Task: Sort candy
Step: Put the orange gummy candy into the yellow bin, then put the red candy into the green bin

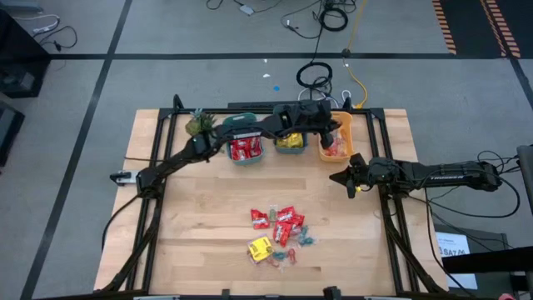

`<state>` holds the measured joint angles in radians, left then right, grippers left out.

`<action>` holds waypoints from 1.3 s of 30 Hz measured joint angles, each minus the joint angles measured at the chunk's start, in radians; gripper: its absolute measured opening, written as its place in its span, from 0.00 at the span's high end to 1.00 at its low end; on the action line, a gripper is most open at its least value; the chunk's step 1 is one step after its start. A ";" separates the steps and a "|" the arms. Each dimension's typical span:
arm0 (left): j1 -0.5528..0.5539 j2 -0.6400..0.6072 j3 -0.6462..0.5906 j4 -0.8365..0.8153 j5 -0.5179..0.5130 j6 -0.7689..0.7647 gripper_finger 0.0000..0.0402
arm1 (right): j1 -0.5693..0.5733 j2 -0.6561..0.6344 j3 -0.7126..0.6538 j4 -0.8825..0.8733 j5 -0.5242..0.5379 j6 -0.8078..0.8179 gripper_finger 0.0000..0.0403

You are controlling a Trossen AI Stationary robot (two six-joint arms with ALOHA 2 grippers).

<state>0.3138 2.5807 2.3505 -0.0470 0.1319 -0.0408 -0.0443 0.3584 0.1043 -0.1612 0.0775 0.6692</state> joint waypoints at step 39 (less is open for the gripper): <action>-0.015 -0.121 0.006 -0.144 0.103 -0.029 0.54 | 0.000 0.000 0.000 -0.001 0.000 0.000 1.00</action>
<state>0.2987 2.4601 2.3569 -0.1910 0.2351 -0.0693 -0.0444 0.3584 0.1043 -0.1619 0.0776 0.6693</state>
